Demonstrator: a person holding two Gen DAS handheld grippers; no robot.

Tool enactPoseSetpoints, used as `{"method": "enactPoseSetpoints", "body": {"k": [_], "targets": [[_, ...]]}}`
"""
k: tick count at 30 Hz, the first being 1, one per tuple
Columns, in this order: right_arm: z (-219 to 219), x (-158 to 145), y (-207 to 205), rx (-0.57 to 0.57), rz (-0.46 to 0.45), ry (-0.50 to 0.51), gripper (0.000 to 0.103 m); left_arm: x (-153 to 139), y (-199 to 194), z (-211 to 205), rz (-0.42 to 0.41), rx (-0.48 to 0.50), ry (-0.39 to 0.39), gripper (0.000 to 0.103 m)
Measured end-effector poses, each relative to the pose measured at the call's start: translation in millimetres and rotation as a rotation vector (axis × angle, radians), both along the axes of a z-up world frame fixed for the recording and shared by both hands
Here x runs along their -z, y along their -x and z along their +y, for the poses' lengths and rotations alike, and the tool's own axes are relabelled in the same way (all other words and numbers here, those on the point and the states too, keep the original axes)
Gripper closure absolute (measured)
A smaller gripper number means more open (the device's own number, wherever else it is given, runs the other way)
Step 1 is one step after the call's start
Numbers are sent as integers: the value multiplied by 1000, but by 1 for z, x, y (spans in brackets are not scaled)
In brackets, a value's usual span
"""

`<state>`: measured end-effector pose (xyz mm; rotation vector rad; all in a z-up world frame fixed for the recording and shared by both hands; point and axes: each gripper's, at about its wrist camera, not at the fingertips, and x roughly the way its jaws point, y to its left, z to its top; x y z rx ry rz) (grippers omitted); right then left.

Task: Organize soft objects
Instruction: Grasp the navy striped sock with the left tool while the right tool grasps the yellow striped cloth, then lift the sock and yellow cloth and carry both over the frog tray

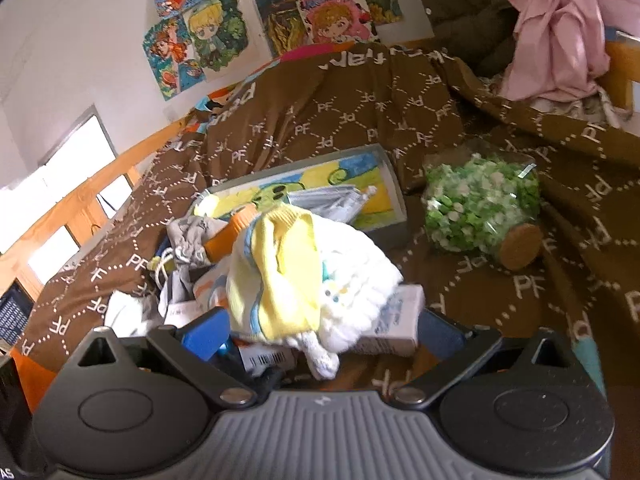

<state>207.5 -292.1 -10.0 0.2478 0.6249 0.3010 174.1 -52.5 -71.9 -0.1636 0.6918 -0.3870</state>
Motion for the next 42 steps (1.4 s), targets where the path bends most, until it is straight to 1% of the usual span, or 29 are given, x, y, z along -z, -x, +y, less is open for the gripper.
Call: {"method": "enactPoseSetpoints", "body": {"k": [2,4,8,10,11,14,16,17,19,22,26,28,29,31,32,34,35,37,38,39,42], "targets": [[4,2,-6,-20,-13,-9,2,3,-3,1,4,-13,8,6],[10,3,-11,-44,-22,-11,4,5,-5,2,3,-21,25,10],[24,4,-17,-90,-72,22,5,7,-8,3,1,-22,42,14],[30,3,-19,-104,-108,36,6,8,-10,2,3,-20,44,21],[33,3,-21,-109,-122,41,6,8,-10,2,5,-18,45,22],[41,6,-29,-130,-125,42,9,10,-12,1,14,-16,46,31],[47,9,-35,-135,-134,68,11,12,-13,1,22,-16,50,40],[50,10,-38,-137,-140,79,11,13,-13,2,27,-17,51,42],[54,11,-42,-142,-153,80,12,15,-15,2,43,-18,54,53],[59,11,-46,-144,-178,88,12,19,-17,3,64,-18,58,63],[65,15,-51,-142,-188,112,17,21,-16,3,69,-23,60,69],[67,16,-52,-149,-192,128,21,21,-16,3,69,-29,60,75],[69,17,-51,-155,-197,139,22,21,-16,4,69,-33,64,76],[72,17,-48,-169,-214,159,25,21,-15,5,67,-42,76,83],[74,16,-46,-175,-224,170,26,21,-14,5,63,-45,82,85],[76,15,-43,-180,-240,186,38,19,-12,4,49,-47,92,88],[77,15,-42,-181,-247,198,41,18,-11,3,35,-46,94,89],[79,14,-42,-184,-249,213,55,15,-7,2,8,-40,92,90],[79,14,-42,-188,-245,215,59,14,-5,1,-6,-36,88,90],[80,14,-41,-191,-245,222,64,13,-4,-1,-15,-31,84,91],[85,13,-35,-207,-274,271,66,11,-3,-2,-31,-25,73,91]]}}
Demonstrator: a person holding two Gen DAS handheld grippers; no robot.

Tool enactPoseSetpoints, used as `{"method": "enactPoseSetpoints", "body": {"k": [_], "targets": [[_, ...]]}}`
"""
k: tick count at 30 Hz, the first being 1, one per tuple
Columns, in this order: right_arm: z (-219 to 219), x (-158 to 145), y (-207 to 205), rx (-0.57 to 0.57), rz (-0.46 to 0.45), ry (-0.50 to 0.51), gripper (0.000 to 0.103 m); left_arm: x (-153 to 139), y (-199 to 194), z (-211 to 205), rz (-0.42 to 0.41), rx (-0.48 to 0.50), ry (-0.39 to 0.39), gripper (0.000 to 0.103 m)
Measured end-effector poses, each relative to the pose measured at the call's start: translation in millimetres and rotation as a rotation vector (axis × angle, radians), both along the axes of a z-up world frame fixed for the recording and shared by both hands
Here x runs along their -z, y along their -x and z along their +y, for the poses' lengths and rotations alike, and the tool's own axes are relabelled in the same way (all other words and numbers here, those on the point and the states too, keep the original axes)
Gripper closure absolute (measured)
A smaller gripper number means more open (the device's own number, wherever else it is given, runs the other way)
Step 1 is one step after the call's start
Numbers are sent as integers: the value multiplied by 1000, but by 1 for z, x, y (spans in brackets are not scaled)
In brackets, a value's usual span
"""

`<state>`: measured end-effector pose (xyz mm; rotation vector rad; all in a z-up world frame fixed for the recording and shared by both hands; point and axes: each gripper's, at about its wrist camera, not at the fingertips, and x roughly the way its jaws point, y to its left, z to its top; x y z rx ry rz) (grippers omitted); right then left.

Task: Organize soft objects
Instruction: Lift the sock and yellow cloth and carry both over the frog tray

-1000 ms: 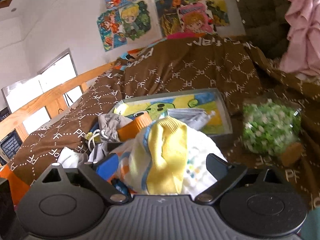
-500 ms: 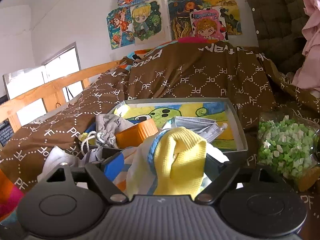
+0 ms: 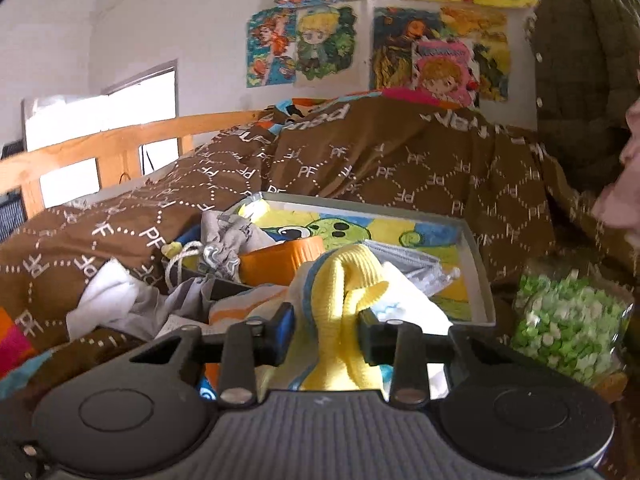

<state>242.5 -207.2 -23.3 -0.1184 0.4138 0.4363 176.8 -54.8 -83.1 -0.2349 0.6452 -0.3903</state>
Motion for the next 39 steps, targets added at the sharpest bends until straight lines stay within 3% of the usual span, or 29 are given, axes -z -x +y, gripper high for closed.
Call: {"method": "enactPoseSetpoints", "body": {"k": [8,10,13,17,26,39], "targets": [[14,-1,13,-50,-82,88,63,0,1,0,-2,-3,2,91],[14,-1,12,-50,-74,93,80,0,1,0,-6,-3,2,91],[13,-1,10,-40,-68,106,92,-1,2,1,-12,-6,7,92],[8,-8,15,-36,-103,106,94,-4,4,3,-28,-17,11,94],[5,-24,48,-33,-292,161,94,-27,29,15,-150,-106,29,95],[-12,-47,72,9,-462,90,94,-66,56,37,-236,-205,44,95]]}}
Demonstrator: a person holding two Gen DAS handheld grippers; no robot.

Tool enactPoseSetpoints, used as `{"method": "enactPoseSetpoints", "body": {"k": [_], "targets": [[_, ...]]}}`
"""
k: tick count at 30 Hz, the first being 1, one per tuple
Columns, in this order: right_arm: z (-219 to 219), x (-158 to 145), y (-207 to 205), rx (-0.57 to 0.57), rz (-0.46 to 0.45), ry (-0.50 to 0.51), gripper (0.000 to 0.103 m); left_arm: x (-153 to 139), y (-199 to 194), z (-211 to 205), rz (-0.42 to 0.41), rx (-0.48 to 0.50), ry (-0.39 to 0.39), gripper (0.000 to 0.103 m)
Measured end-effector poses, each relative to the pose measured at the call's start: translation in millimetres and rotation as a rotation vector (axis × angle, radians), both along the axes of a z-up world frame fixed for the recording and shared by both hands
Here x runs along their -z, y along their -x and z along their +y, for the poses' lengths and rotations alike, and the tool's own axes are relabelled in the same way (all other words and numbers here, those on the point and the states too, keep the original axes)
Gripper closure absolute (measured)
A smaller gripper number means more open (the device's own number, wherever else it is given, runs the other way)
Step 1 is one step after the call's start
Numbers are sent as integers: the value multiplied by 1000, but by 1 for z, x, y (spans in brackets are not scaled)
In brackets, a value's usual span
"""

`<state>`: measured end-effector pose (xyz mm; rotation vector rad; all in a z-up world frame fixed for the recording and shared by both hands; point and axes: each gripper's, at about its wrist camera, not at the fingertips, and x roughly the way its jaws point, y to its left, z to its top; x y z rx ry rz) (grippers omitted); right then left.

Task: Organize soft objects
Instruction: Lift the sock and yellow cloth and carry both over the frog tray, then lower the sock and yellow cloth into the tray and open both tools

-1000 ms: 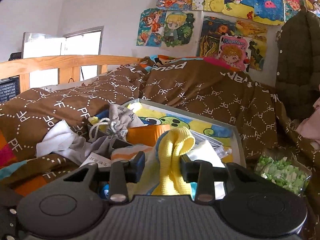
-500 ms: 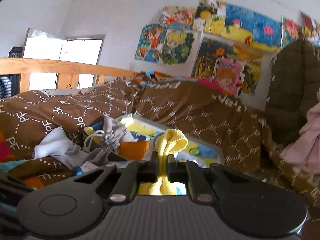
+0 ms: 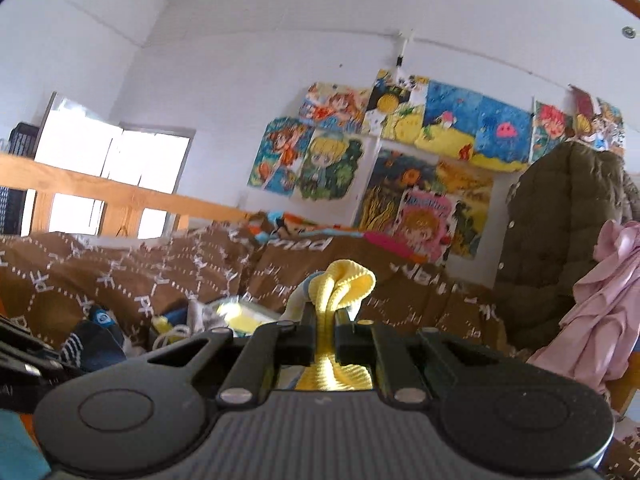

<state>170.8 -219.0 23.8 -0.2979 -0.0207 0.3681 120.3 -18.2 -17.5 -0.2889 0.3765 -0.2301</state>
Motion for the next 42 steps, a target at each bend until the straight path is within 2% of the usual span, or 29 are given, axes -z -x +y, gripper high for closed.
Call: {"method": "enactPoseSetpoints", "body": {"k": [10,19,24,35,42], "targets": [[-13,-15,-21,8,-39,-97,94,-34,-28,10,-41,-12,24,95],[-26,-29,-80,-1,-15,-212,94,-57,-99,12,-73,20,20,95],[-30,-27,-120,8,17,-250,94,-66,-145,12,-80,36,-4,95],[-52,-4,-178,70,151,-323,94,-48,-235,-7,-26,69,10,95],[-65,10,-204,94,262,-358,94,-29,-271,-20,33,90,21,95]]}}
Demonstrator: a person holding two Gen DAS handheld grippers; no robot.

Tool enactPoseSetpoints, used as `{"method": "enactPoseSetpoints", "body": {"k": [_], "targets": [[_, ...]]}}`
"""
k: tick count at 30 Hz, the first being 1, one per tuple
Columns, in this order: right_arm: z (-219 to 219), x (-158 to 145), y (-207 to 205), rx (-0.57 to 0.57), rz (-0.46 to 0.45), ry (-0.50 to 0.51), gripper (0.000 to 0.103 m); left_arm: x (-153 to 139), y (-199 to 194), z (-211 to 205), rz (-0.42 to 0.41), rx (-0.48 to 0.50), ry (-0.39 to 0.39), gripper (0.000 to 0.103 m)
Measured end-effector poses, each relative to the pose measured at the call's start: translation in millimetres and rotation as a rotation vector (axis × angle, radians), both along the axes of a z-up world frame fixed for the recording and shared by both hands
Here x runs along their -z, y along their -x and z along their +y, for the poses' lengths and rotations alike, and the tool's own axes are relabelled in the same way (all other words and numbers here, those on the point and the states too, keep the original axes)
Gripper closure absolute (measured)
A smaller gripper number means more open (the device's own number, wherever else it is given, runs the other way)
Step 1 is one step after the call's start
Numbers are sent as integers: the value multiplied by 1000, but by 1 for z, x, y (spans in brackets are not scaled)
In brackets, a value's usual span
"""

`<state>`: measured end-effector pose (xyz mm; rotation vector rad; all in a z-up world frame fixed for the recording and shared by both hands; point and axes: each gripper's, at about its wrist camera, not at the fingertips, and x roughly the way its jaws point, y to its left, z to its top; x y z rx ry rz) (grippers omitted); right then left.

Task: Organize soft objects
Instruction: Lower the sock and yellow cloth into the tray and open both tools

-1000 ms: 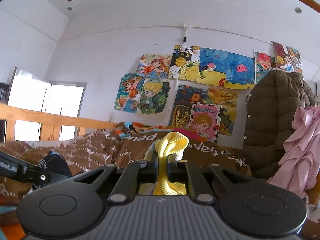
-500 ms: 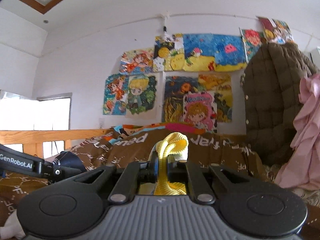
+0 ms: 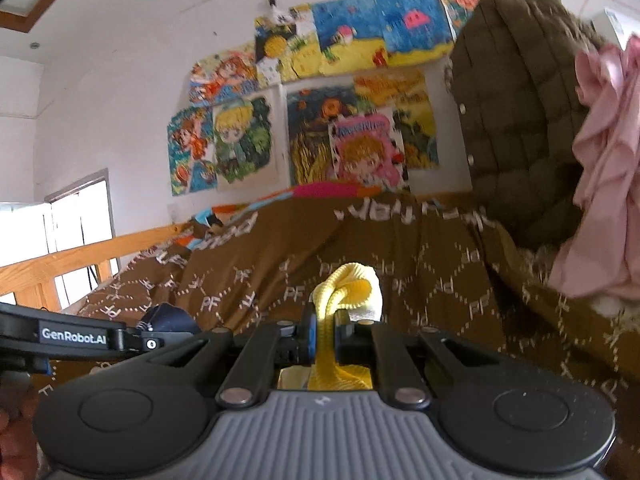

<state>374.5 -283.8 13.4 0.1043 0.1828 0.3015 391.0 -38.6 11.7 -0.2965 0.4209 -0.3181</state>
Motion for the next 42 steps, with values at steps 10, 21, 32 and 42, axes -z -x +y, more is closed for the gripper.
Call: {"method": "enactPoseSetpoints", "body": {"k": [10,21,32,42], "targets": [[5,17,-13,-26,121,37,94,24,-19,-5,101,5,2,95],[14,36,-25,-42,263,82,92,39,-26,-2,205,-8,-6,95],[10,39,-29,-23,292,71,82,43,-25,-1,244,-26,-9,89],[2,33,-25,-7,272,59,54,35,-16,-2,240,-51,-24,63]]}}
